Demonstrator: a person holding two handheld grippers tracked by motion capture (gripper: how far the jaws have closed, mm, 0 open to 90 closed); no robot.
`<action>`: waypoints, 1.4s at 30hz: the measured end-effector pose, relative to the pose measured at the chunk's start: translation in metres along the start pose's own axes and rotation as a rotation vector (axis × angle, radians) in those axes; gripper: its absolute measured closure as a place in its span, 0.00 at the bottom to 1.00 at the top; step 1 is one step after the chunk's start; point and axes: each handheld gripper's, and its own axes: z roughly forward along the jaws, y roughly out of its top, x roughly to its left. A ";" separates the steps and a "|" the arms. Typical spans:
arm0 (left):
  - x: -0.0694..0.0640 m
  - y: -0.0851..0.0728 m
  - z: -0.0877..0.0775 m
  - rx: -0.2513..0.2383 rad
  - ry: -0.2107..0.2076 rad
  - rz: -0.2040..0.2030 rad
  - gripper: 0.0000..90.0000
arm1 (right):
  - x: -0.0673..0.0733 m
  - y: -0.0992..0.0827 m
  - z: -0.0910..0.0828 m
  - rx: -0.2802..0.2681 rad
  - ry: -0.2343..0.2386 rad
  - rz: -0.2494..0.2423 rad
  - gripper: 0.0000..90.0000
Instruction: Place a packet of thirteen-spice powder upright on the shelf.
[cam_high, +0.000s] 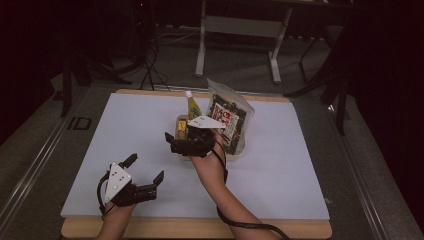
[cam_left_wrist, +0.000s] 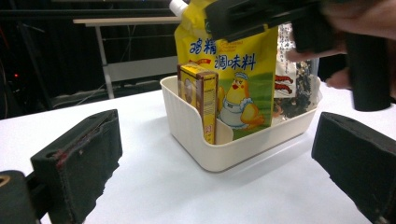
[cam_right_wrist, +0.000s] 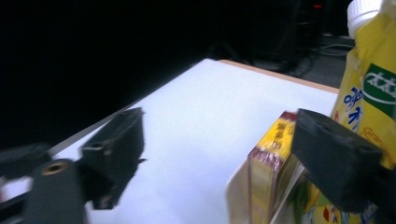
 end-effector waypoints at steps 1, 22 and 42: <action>0.000 0.000 0.000 0.000 0.001 -0.001 0.02 | 0.001 -0.002 -0.003 -0.002 0.010 -0.021 0.15; -0.002 -0.003 0.002 0.015 -0.008 0.001 0.02 | -0.015 -0.037 -0.088 0.019 0.135 -0.114 0.16; -0.003 -0.003 0.001 0.012 -0.018 0.006 0.02 | -0.048 -0.072 -0.143 0.056 0.036 -0.152 0.16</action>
